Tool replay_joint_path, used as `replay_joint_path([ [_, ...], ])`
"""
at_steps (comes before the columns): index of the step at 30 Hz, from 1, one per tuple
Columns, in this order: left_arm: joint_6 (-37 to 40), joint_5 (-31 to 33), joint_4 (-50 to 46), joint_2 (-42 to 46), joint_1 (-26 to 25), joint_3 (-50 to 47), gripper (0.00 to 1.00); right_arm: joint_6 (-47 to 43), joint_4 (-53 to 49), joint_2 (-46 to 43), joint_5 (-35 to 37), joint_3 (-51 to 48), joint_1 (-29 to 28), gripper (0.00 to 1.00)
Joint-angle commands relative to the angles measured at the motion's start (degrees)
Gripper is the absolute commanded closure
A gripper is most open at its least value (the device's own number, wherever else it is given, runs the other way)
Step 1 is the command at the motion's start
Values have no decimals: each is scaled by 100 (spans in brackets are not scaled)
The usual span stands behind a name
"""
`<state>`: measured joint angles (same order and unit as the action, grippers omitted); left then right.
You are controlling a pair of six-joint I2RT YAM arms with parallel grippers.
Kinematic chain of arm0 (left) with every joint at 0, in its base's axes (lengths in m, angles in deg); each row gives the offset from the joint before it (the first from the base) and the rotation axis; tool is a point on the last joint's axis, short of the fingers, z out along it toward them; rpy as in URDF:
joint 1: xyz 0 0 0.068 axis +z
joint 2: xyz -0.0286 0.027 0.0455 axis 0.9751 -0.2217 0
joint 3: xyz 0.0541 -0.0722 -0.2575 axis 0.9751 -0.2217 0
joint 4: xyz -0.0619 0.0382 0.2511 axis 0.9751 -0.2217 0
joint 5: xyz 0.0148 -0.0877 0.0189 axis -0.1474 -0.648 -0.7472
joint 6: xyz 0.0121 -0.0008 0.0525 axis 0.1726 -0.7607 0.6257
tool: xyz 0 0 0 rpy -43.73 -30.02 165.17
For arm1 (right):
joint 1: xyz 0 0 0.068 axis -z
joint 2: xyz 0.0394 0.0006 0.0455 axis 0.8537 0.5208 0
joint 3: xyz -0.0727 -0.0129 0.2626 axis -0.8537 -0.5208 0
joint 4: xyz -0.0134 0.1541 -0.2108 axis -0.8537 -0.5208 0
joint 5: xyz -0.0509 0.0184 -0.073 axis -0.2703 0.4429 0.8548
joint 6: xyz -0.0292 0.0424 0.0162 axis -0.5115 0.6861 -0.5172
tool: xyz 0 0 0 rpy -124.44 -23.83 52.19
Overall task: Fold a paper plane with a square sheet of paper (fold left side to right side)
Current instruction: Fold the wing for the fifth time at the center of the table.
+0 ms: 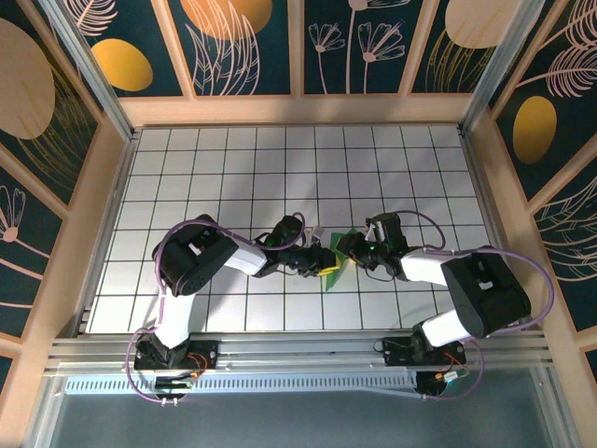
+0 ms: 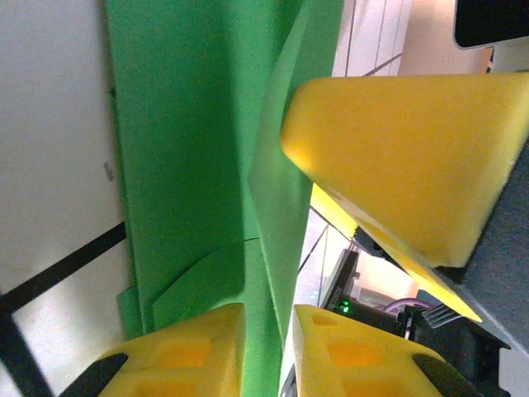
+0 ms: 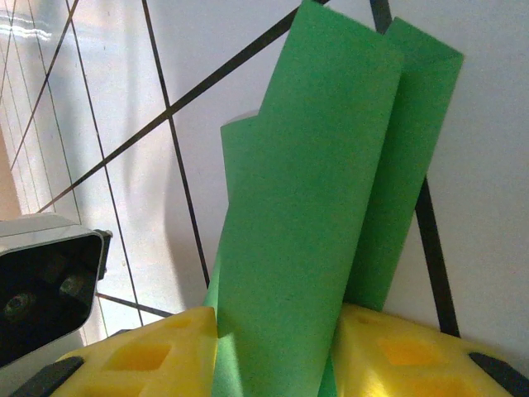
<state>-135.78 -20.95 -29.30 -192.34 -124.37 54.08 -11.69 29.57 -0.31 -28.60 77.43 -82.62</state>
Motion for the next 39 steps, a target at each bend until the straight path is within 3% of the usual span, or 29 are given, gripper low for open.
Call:
replay_joint_path([
  [1,260,103,-278,358,101,-91,74,-170,-104,285,259,45,-128,59],
  [10,417,256,-569,800,412,-356,62,-183,-105,270,269,30,-130,59],
  [25,580,-77,-633,146,409,291,61,-178,-139,290,270,45,-130,59],
  [39,781,98,-940,-72,411,497,85,-331,-279,346,269,159,-131,59],
])
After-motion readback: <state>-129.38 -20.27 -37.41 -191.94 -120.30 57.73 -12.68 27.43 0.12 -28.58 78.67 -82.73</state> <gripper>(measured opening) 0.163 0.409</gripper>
